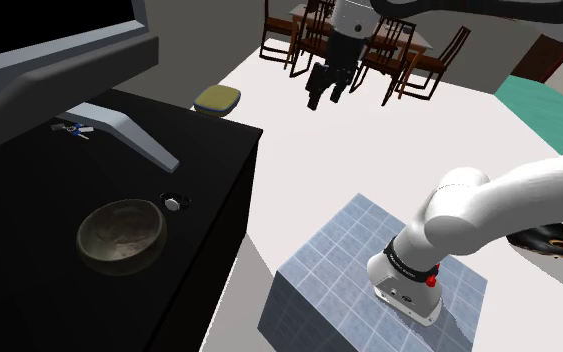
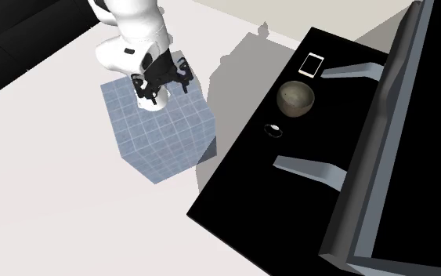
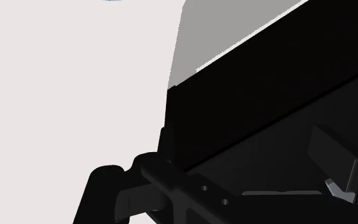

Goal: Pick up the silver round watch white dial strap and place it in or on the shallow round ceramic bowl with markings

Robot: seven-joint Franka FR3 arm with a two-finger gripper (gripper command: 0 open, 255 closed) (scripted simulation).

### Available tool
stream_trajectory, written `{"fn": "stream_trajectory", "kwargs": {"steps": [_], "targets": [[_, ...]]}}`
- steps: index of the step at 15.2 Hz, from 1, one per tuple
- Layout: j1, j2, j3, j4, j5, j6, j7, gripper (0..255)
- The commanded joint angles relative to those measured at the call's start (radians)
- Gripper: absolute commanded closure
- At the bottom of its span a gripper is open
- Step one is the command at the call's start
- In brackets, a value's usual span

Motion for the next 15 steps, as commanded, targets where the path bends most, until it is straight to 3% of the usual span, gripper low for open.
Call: {"fn": "stream_trajectory", "kwargs": {"steps": [1, 15], "targets": [[0.019, 0.06, 0.012, 0.007, 0.017, 0.049, -0.011, 0], [0.139, 0.469, 0.114, 0.163, 0.104, 0.28, -0.089, 0]]}}
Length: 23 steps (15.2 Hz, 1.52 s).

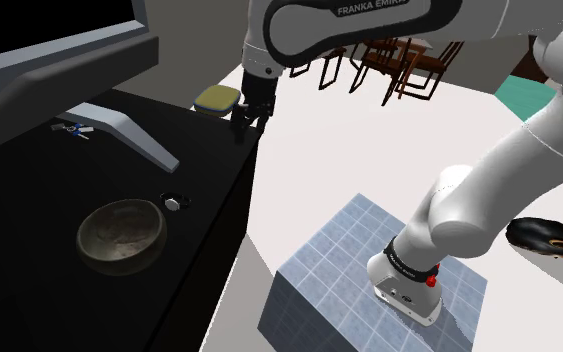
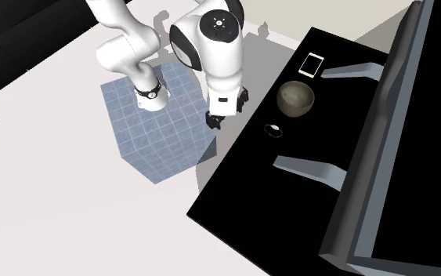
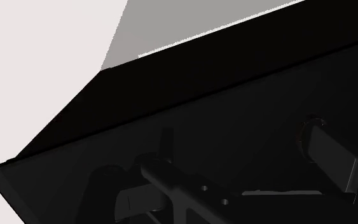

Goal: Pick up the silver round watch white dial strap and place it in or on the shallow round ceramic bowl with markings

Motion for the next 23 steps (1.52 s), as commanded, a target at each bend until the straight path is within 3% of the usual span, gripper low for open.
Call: {"fn": "stream_trajectory", "kwargs": {"steps": [1, 15, 23], "targets": [[0.015, 0.061, 0.014, 0.039, 0.007, 0.019, -0.013, 0], [0.135, 0.486, 0.12, 0.361, -0.007, 0.105, -0.061, 0], [0.152, 0.541, 0.122, 0.329, -0.015, 0.192, -0.058, 0]]}}
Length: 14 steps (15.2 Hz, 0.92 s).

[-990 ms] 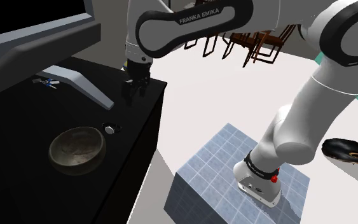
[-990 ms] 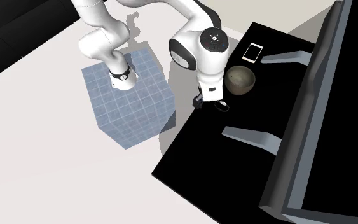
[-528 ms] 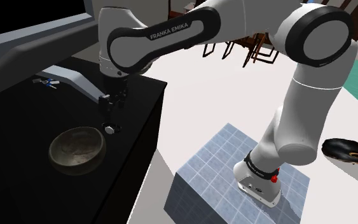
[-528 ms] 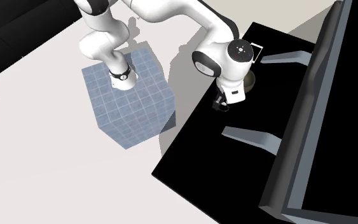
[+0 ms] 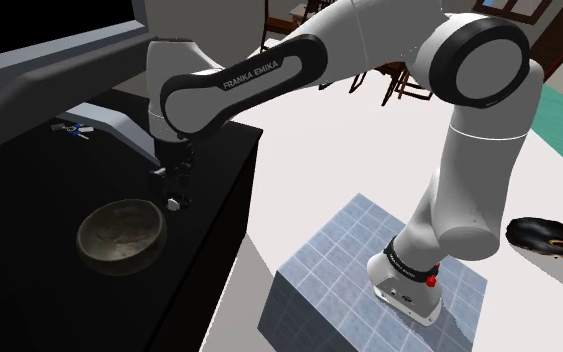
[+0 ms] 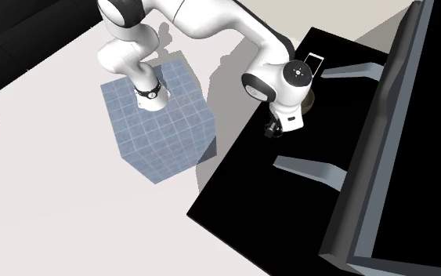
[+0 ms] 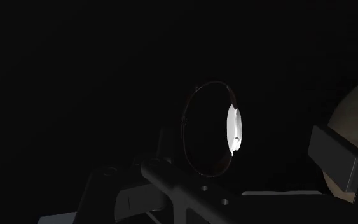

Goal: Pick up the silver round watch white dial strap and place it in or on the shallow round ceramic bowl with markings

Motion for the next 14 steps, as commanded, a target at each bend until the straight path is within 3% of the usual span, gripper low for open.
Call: {"fn": "stream_trajectory", "kwargs": {"steps": [1, 8, 9, 14], "targets": [[0.003, 0.007, 0.0, -0.008, -0.001, 0.016, 0.001, 0], [0.003, 0.007, 0.0, -0.008, -0.001, 0.016, 0.001, 0], [0.003, 0.007, 0.0, -0.008, -0.001, 0.016, 0.001, 255], [0.006, 0.01, 0.001, -0.006, -0.002, 0.018, 0.006, 255]]}}
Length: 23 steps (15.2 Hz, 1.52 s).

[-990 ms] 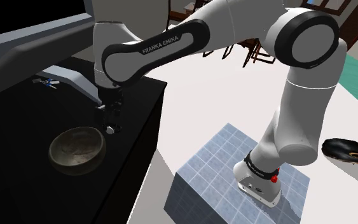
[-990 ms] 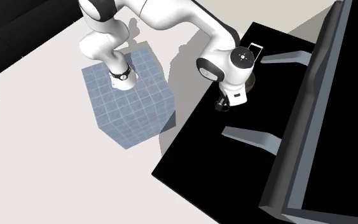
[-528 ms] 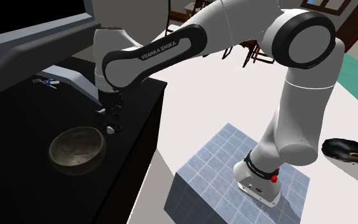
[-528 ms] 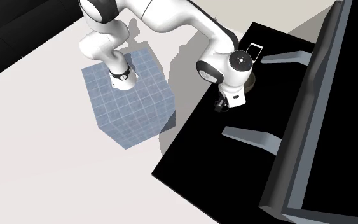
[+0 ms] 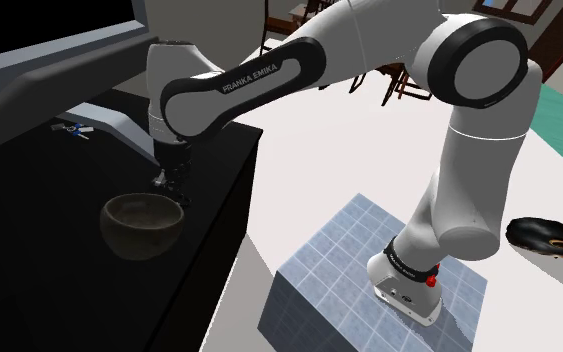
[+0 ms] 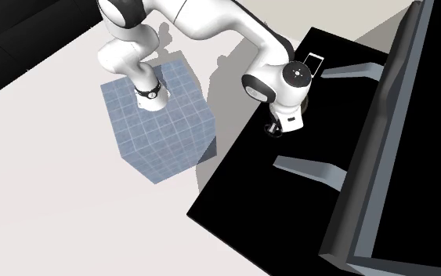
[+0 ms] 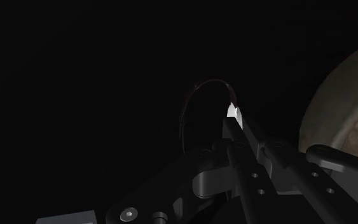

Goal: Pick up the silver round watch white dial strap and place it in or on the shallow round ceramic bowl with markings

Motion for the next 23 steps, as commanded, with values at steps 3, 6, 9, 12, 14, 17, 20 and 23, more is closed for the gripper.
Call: {"fn": "stream_trajectory", "kwargs": {"steps": [3, 6, 9, 12, 14, 17, 20, 23], "targets": [[0.002, 0.001, 0.003, -0.005, 0.001, -0.001, 0.0, 255], [-0.002, -0.012, 0.002, 0.006, 0.003, -0.026, -0.002, 255], [-0.004, -0.029, 0.004, 0.023, 0.005, -0.06, 0.002, 255], [-0.005, -0.046, 0.005, 0.042, 0.007, -0.095, 0.006, 255], [-0.006, -0.056, 0.005, 0.056, 0.008, -0.118, 0.008, 255], [-0.007, -0.069, 0.006, 0.079, 0.009, -0.153, 0.013, 255], [-0.008, -0.081, 0.007, 0.103, 0.01, -0.189, 0.017, 255], [-0.009, -0.091, 0.007, 0.13, 0.011, -0.226, 0.022, 255]]}}
